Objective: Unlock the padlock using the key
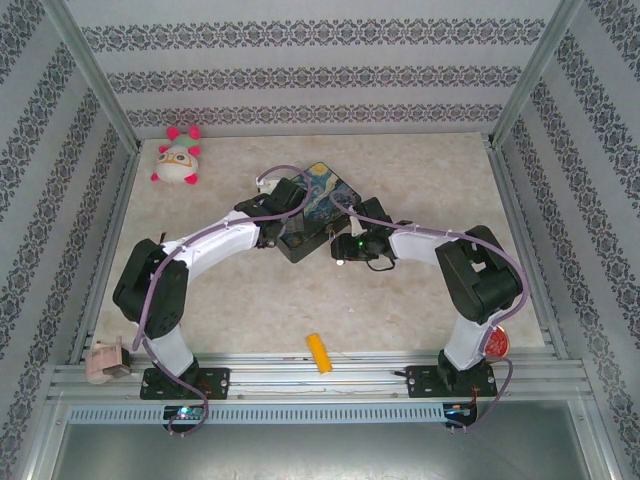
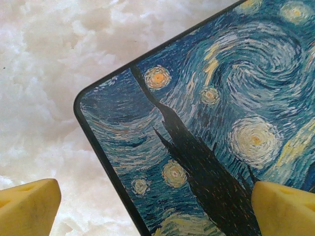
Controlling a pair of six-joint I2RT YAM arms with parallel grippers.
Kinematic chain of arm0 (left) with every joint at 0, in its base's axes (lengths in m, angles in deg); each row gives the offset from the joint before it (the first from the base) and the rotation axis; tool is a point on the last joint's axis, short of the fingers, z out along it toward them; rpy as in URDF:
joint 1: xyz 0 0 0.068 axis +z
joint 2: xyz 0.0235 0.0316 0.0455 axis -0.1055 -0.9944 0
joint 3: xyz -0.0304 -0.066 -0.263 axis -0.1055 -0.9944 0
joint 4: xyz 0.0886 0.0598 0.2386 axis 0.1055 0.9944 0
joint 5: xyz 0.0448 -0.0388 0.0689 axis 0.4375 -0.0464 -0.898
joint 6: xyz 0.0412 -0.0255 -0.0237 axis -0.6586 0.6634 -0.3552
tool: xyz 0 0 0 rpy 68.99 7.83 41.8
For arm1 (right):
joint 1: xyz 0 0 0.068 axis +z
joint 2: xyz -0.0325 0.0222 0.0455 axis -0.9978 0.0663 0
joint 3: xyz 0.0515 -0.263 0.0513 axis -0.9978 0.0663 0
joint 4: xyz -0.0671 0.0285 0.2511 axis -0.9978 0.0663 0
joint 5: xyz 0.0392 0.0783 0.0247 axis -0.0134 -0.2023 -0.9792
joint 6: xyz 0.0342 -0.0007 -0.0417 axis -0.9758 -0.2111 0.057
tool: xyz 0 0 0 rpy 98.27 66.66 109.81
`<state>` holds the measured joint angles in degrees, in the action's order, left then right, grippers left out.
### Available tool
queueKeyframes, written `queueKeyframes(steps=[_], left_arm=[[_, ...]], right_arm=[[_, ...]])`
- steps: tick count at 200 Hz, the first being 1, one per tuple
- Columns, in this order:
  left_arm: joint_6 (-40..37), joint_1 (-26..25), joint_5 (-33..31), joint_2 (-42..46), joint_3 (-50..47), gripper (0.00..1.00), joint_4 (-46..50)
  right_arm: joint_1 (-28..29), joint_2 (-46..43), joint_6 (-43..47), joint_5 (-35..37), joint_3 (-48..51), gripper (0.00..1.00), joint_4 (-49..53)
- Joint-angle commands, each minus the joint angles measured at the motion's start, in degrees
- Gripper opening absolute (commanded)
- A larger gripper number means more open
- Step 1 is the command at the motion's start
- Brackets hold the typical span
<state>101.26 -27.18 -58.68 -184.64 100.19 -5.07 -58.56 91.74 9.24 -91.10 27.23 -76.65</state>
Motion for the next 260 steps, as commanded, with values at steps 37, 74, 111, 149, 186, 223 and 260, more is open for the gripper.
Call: queueKeyframes(steps=[37,74,111,149,186,223,260], left_arm=[[0.04,1.02,-0.37,-1.46,0.65,0.99,1.75],[-1.2,1.07,0.19,-0.96,0.4,0.99,2.02],[-0.63,1.07,0.79,0.41,-1.18,0.99,1.89],[-0.13,1.04,0.49,1.54,-2.61,0.99,1.95],[-1.08,0.31,-0.07,4.4,-3.42,0.99,0.84],[-1.78,-2.62,-2.63,7.71,-3.84,0.99,0.45],[1.03,-7.64,-5.96,7.05,-3.43,0.99,4.76]], right_arm=[[1.01,1.56,0.8,2.12,-0.98,0.35,0.99],[1.04,0.48,0.42,2.59,-0.46,0.24,1.16],[1.59,-1.94,-0.22,2.6,1.24,0.0,1.34],[3.5,-5.54,-3.43,2.89,4.72,0.0,2.07],[6.85,-9.61,-10.28,4.41,9.51,0.0,2.02],[10.11,-13.52,-16.64,6.26,13.33,0.0,2.11],[11.19,-15.68,-21.3,6.19,15.23,0.0,1.3]])
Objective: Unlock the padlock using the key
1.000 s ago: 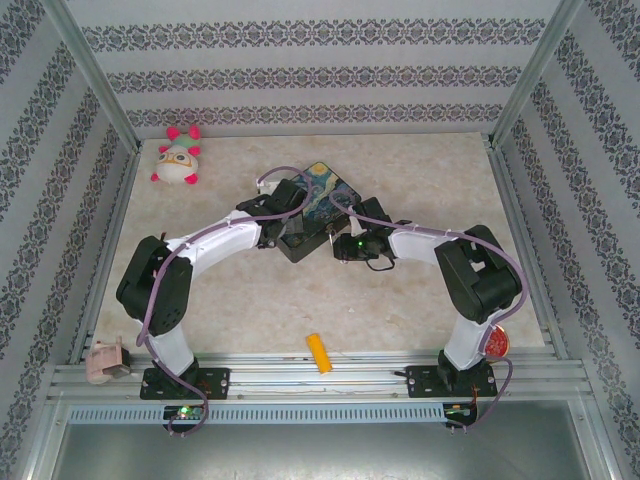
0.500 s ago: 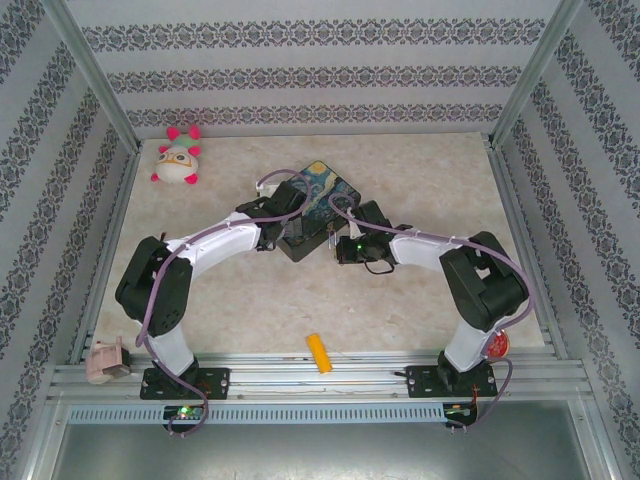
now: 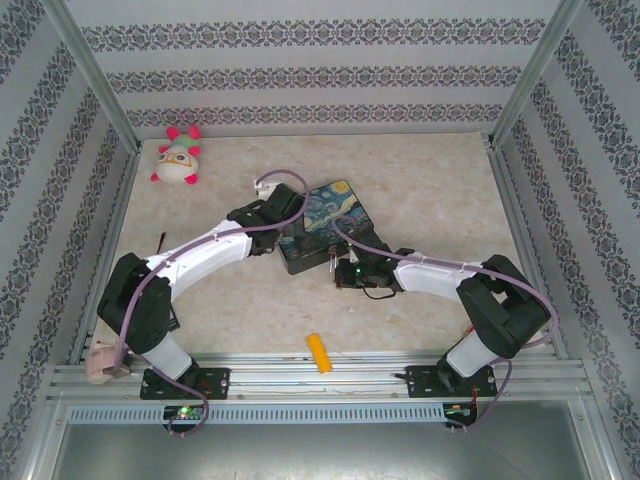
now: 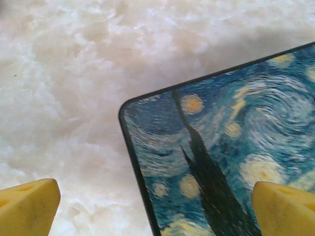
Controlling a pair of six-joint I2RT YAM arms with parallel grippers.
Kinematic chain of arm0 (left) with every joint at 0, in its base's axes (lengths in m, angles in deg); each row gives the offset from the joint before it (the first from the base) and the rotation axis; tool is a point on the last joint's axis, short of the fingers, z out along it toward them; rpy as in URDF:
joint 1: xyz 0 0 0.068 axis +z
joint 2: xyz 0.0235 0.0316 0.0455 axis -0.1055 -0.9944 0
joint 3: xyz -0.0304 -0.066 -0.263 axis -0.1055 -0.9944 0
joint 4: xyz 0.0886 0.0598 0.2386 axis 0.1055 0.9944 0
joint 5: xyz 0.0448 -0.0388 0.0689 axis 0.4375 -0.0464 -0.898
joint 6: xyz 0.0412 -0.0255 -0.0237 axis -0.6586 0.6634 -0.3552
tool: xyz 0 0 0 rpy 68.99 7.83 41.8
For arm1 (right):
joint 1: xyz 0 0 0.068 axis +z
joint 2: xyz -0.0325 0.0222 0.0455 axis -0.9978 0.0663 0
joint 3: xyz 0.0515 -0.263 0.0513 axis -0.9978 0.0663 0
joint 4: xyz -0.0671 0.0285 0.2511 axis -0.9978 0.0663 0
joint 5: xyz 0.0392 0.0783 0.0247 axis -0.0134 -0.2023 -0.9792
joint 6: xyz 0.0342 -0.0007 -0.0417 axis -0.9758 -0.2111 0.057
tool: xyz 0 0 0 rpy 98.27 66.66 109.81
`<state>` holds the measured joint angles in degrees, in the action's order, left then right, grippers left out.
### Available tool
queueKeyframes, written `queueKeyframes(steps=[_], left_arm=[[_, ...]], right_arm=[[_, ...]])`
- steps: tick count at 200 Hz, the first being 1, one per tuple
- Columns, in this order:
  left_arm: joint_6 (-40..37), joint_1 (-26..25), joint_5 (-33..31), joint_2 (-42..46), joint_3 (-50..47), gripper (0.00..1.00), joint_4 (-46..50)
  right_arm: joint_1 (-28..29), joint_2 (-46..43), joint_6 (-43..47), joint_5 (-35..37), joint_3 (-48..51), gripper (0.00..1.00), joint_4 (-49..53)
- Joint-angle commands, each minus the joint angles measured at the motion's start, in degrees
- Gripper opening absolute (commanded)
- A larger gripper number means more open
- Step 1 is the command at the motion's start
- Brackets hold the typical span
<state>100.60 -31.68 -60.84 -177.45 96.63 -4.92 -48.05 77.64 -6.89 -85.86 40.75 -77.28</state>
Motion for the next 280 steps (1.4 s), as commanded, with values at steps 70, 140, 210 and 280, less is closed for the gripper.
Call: queueKeyframes(steps=[70,140,210,280], left_arm=[[13.07,-6.74,-3.05,-0.69,-4.88,0.99,6.9],[14.73,-6.74,-3.4,2.64,-12.22,0.99,1.56],[15.16,-6.74,-4.41,3.14,-13.47,0.99,2.61],[14.62,-6.74,-4.48,5.45,-15.57,0.99,0.29]], right_arm=[[-0.14,-3.82,-8.24,-0.37,1.65,0.0,1.46],[-0.81,-4.99,-11.07,-2.06,2.85,0.0,-2.89],[-2.0,-5.35,-15.68,-3.57,4.92,0.0,-10.36],[-2.82,-5.96,-17.05,-3.59,5.52,0.0,-12.32]])
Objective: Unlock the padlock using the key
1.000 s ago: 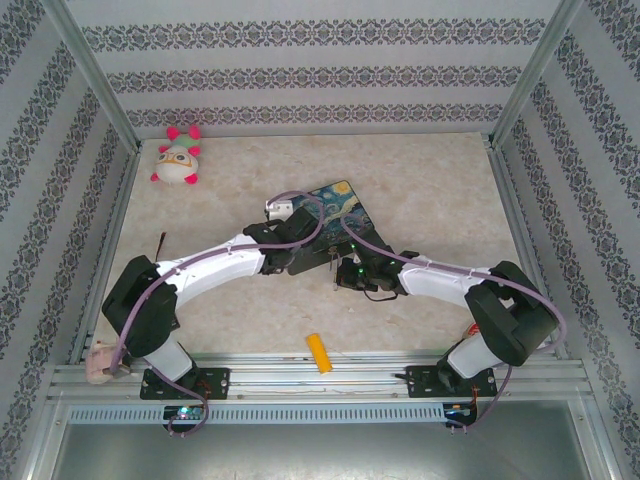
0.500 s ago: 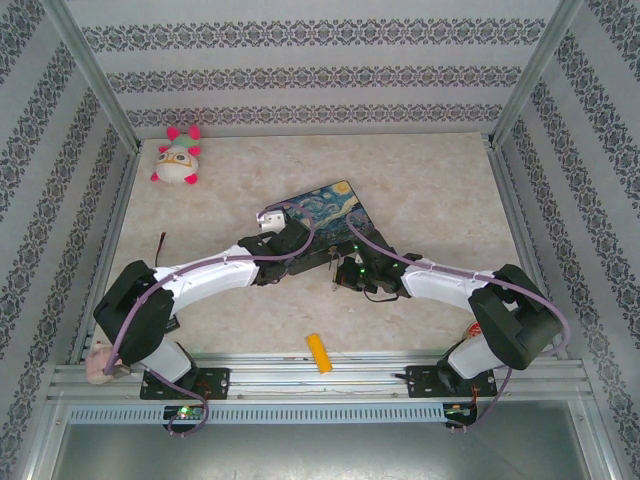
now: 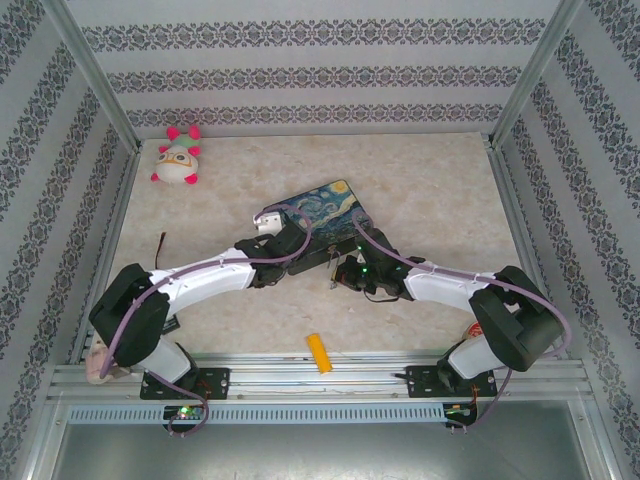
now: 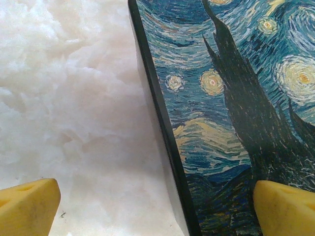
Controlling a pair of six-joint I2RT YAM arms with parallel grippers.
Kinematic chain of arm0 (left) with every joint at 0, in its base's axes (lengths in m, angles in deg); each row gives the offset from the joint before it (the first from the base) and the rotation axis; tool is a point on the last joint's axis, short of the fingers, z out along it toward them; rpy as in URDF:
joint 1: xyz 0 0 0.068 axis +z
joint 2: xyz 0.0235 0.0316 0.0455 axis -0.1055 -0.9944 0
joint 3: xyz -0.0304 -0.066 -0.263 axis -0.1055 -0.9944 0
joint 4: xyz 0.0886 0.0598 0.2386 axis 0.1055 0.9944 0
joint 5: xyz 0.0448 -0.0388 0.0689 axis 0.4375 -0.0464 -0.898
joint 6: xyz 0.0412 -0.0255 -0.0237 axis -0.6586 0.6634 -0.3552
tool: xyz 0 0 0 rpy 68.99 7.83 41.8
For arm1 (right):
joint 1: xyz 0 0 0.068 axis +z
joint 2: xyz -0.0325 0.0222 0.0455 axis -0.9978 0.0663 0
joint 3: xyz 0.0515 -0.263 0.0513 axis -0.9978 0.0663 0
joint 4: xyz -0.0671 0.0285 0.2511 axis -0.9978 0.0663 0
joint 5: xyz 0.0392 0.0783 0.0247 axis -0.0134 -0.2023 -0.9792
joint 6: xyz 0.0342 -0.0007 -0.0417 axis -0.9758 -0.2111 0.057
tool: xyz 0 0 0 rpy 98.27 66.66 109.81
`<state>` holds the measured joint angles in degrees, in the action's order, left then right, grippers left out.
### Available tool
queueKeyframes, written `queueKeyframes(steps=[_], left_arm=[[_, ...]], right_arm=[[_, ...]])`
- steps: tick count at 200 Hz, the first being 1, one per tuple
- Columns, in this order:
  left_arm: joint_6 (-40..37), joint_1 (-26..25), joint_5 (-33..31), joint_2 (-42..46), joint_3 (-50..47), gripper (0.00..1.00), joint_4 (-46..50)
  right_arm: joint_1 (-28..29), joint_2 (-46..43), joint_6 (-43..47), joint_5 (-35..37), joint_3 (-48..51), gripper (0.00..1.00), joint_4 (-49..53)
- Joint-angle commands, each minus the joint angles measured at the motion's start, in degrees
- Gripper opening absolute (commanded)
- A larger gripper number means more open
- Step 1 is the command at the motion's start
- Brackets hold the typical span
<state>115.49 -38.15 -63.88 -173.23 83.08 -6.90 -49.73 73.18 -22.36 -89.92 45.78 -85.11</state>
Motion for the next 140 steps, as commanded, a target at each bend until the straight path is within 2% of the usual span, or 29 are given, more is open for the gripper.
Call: queueKeyframes(steps=[1,43,106,140], left_arm=[[-0.26,-0.27,-1.46,1.21,-2.02,0.99,2.25],[-1.73,-0.27,-0.41,1.74,-1.98,1.0,1.37],[-14.01,-3.02,1.73,7.44,-2.66,0.99,-8.92],[-19.9,-5.14,3.29,6.73,-1.86,0.99,-11.29]], right_arm=[[-1.14,-1.5,-1.65,0.45,0.54,0.0,-4.58],[-1.49,-1.04,-2.56,-0.36,0.85,0.0,-6.71],[-1.62,-1.18,-3.3,-0.96,1.46,0.0,-7.86],[-1.63,-1.38,-3.39,-1.05,1.8,0.0,-7.98]])
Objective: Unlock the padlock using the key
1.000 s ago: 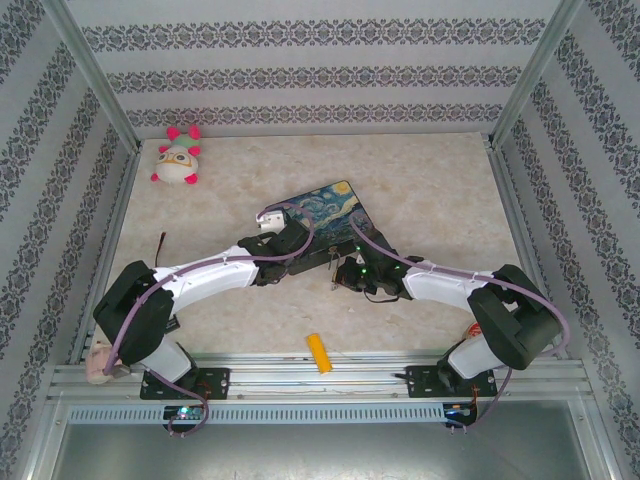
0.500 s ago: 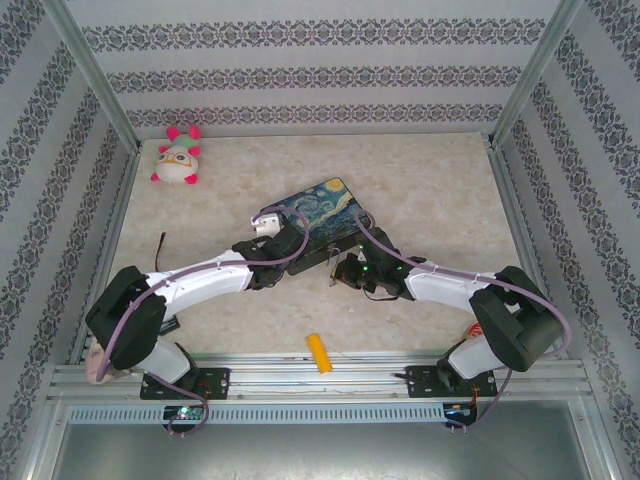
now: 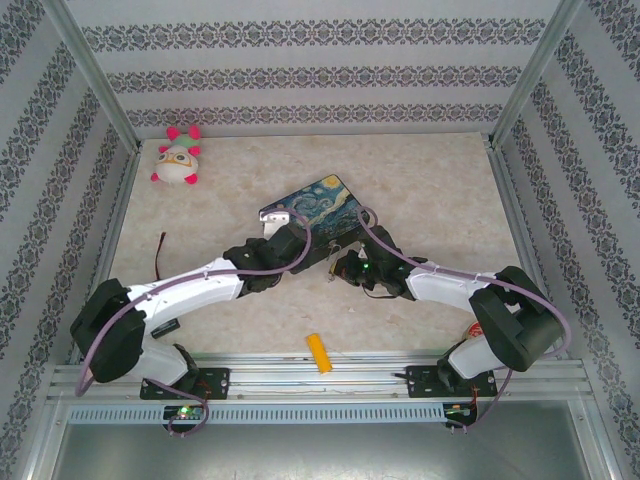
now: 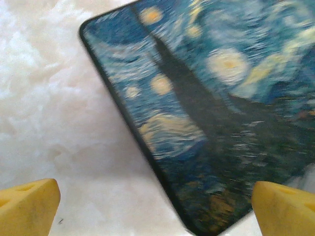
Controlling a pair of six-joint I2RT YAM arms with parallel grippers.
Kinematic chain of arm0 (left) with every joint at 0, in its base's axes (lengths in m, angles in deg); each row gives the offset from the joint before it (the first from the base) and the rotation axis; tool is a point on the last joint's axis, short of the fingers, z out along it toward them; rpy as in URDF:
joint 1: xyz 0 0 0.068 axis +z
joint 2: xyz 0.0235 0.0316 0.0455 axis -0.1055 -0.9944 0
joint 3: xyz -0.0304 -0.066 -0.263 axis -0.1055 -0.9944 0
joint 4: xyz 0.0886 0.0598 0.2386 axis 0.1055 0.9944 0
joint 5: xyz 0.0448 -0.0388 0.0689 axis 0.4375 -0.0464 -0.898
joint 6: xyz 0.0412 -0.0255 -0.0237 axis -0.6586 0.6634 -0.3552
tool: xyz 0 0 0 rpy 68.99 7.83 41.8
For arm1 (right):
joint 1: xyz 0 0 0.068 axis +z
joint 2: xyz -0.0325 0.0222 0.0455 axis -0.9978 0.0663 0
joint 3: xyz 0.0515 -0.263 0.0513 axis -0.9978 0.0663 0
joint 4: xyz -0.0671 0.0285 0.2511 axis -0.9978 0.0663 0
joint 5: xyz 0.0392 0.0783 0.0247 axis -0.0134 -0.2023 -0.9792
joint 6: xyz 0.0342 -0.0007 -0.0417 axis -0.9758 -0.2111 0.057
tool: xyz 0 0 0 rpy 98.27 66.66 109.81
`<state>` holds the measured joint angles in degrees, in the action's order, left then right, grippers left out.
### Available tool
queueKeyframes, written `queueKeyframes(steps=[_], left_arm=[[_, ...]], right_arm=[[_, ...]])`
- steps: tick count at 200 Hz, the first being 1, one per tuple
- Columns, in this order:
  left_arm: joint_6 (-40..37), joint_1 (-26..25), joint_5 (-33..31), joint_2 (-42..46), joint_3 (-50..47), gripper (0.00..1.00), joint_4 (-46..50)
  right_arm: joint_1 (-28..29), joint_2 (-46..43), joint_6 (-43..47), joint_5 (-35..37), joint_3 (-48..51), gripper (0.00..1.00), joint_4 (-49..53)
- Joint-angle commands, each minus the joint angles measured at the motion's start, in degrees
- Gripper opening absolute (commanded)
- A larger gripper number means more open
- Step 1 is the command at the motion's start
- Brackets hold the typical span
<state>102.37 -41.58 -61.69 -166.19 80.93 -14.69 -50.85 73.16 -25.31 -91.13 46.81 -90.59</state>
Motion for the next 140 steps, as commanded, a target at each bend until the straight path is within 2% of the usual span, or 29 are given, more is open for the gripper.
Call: queueKeyframes(steps=[1,32,73,140], left_arm=[[-6.89,-1.78,1.1,-0.4,0.38,0.99,-3.43],[-8.66,-3.83,-1.0,-4.56,2.98,0.99,1.83],[-7.12,-4.26,-3.13,-7.94,3.71,0.99,7.27],[-2.87,-4.05,-7.56,-9.71,2.95,0.99,9.8]], right_arm=[[-0.53,-1.37,-0.44,0.14,0.78,0.0,-2.51],[-0.6,-1.15,-0.7,0.05,0.97,0.0,-2.82],[-0.88,-1.17,-1.05,0.05,1.32,0.0,-3.35],[-1.08,-1.93,-1.54,0.65,2.27,0.0,-4.13]])
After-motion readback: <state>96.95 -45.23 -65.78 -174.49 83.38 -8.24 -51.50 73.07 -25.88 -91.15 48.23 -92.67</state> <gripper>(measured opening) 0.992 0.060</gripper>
